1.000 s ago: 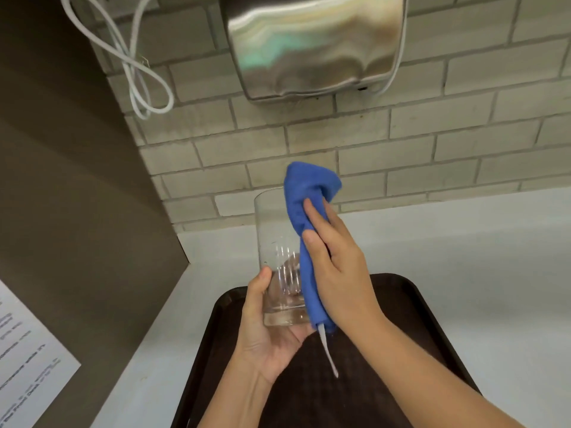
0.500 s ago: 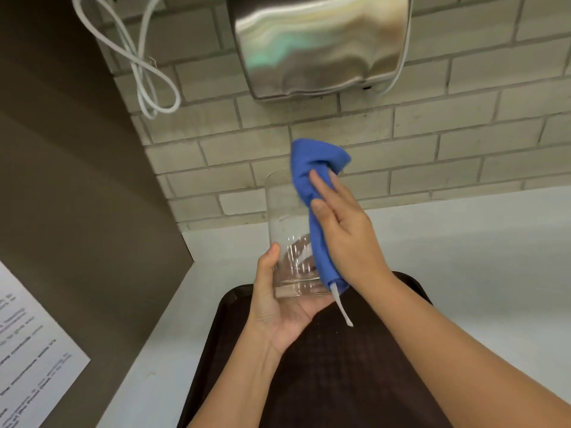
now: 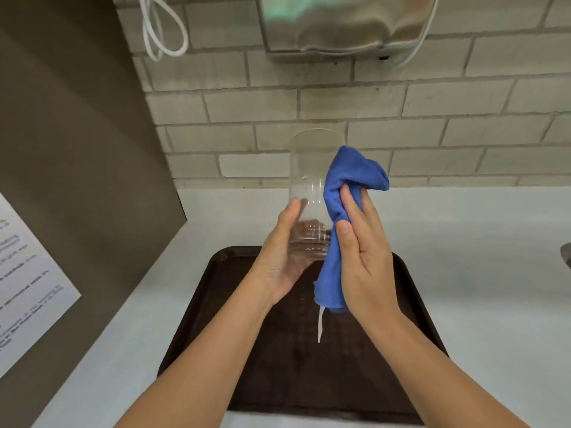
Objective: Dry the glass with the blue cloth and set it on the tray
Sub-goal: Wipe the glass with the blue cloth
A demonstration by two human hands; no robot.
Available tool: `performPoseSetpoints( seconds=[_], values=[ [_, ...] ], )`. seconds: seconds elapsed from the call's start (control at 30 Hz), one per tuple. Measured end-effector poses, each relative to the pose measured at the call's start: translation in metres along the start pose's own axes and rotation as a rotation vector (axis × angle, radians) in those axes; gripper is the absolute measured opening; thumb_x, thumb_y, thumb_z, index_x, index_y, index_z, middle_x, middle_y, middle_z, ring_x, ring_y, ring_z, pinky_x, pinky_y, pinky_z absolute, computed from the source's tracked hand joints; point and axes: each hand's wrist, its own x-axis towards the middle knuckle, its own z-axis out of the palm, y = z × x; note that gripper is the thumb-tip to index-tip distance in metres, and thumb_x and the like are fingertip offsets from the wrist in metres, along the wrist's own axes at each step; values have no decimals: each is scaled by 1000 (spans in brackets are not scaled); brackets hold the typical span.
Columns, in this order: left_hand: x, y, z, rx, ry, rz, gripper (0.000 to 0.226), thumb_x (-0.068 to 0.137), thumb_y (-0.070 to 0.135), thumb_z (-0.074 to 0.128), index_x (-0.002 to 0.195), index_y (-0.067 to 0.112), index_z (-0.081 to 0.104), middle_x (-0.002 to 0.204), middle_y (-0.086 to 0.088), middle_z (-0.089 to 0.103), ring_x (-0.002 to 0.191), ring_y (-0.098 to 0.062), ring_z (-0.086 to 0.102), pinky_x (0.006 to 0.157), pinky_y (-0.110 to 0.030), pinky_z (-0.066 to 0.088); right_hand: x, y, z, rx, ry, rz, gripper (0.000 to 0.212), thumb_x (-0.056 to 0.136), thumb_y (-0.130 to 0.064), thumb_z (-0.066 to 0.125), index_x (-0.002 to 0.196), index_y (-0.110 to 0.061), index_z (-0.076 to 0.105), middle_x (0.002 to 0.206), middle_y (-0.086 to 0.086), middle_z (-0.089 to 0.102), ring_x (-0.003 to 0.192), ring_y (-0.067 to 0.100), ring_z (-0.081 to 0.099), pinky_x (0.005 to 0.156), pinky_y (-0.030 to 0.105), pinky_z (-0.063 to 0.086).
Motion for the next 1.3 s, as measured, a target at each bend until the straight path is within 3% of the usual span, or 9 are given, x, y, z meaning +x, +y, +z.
performPoseSetpoints(
  seconds=[0.17, 0.3, 0.47, 0.67, 0.77, 1.0, 1.13, 1.2, 1.3],
  values=[
    [-10, -1, 0, 3, 62, -30, 47, 88, 41, 46, 121, 8, 48, 86, -7, 67, 70, -12, 68, 58, -25, 55, -6, -2, -4, -92, -43, -27, 42, 92, -20, 32, 133, -26, 23, 147, -8, 16, 133, -7, 18, 102, 0, 19],
    [-16, -3, 4, 28, 30, 6, 31, 78, 43, 56, 90, 18, 69, 81, -2, 70, 74, -11, 67, 64, -24, 57, -17, -13, 1, -185, -110, -91, 43, 92, -19, 33, 133, -24, 21, 150, 1, 12, 136, 1, 18, 104, 2, 20],
    [-23, -9, 1, -286, -50, -18, 34, 67, 39, 73, 95, 19, 74, 94, 2, 75, 91, -10, 69, 70, -22, 56, -10, -28, 1, -362, -197, -297, 42, 86, -9, 36, 128, -9, 33, 138, 20, 40, 132, 27, 31, 109, 33, 20],
    [-17, -1, -5, -353, -92, 18, 43, 69, 44, 68, 101, 16, 71, 102, -7, 74, 98, -23, 68, 78, -39, 55, 39, -35, 1, -254, -283, -246, 39, 89, 0, 40, 127, -3, 43, 145, 14, 29, 137, 24, 22, 114, 23, 16],
    [-11, 0, -4, -376, -36, -48, 53, 67, 51, 62, 95, 7, 73, 100, -19, 73, 95, -35, 67, 76, -51, 54, 69, -27, 0, -103, -199, -67, 35, 93, -1, 38, 127, -3, 43, 147, 14, 29, 131, 9, 24, 101, -2, 14],
    [-5, -3, -17, -273, 7, -13, 54, 67, 57, 62, 95, 11, 73, 88, -7, 76, 84, -19, 70, 73, -31, 58, -4, -21, 6, 37, -246, -67, 44, 92, -2, 37, 133, -16, 29, 145, -7, 22, 129, -16, 17, 99, -3, 17],
    [-1, -14, -30, -367, 72, -8, 54, 91, 41, 39, 65, 12, 77, 67, -1, 75, 61, -11, 71, 48, -22, 56, 6, -30, 10, -171, -342, -206, 44, 88, -6, 35, 130, -17, 30, 141, -8, 12, 139, 7, 4, 110, 7, -1],
    [0, -9, -26, -347, 33, 29, 36, 79, 45, 58, 80, 14, 77, 77, -1, 76, 70, -12, 72, 56, -24, 57, 28, -28, 12, -202, -356, -172, 41, 93, -9, 36, 133, -17, 33, 143, -12, 10, 137, 2, 7, 107, 2, 3],
    [1, -1, -26, -274, 3, 45, 54, 55, 51, 74, 97, 17, 72, 94, -9, 75, 88, -24, 70, 71, -41, 58, 64, -18, 17, -186, -287, -66, 39, 94, -12, 38, 133, -17, 37, 151, -3, 20, 132, 0, 17, 98, -4, 9]
  ],
)
